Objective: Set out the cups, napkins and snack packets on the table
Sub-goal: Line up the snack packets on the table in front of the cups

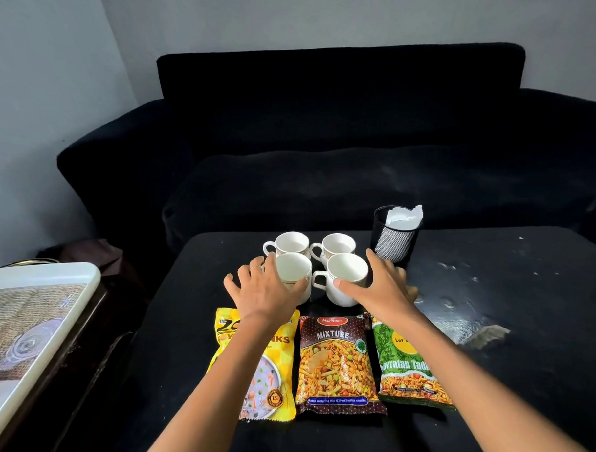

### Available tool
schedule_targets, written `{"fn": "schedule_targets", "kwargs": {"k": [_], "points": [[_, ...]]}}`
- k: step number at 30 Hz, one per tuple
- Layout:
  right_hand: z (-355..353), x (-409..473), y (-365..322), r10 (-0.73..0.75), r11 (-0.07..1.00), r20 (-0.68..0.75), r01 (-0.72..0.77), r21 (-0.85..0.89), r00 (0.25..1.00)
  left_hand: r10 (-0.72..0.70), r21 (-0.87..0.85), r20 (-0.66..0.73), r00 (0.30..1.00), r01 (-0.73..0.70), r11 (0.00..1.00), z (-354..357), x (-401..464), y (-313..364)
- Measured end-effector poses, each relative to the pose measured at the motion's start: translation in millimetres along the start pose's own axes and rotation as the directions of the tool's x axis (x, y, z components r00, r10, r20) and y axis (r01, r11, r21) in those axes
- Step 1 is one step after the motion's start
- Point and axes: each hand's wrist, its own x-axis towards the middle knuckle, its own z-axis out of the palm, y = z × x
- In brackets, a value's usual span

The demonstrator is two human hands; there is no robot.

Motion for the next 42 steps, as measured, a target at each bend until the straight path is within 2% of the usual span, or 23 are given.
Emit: {"fn": "schedule_targets", "kwargs": {"k": [2, 4, 6, 8, 10, 12, 16, 21, 31, 42], "points": [[-5, -1, -3, 0.004, 1.000, -0.042, -0.002, 0.030, 0.999, 0.002, -0.043, -0.005, 1.000, -0.002, 0.999, 0, 0, 0], [-14, 3, -4, 0.012, 0.998, -0.175, 0.000, 0.068, 0.984, 0.008, -0.079, -0.017, 1.000, -0.009, 0.997, 0, 2, 0], [-25, 12, -1, 0.059, 0.993, -0.338, -0.022, 0.113, 0.939, 0.022, -0.084, -0.004, 1.000, -0.022, 0.996, 0, 3, -1], [-34, 24, 8, 0.136, 0.983, -0.418, -0.071, 0.167, 0.898, 0.041, -0.082, 0.018, 0.999, -0.039, 0.996, 1, 3, -1], [-39, 36, 20, 0.212, 0.965, -0.390, -0.128, 0.231, 0.896, 0.065, -0.089, 0.040, 0.997, -0.061, 0.994, 2, 2, 0], [-37, 47, 34, 0.255, 0.940, -0.300, -0.162, 0.300, 0.919, 0.088, -0.086, 0.065, 0.994, -0.082, 0.993, 4, 2, 2], [-29, 67, 49, 0.270, 0.829, -0.126, -0.164, 0.535, 0.955, 0.111, -0.075, 0.104, 0.988, -0.104, 0.992, 8, -1, 5], [-27, 86, 48, 0.235, 0.700, -0.125, -0.079, 0.710, 0.964, 0.126, -0.074, 0.093, 0.988, -0.120, 0.990, 8, -3, 9], [-20, 72, 58, 0.262, 0.805, -0.326, -0.019, 0.593, 0.908, 0.124, -0.042, 0.107, 0.986, -0.120, 0.992, 4, -5, 4], [-21, 46, 63, 0.242, 0.866, -0.384, -0.020, 0.499, 0.891, 0.118, -0.025, 0.052, 0.992, -0.116, 0.993, 5, -8, 6]]}}
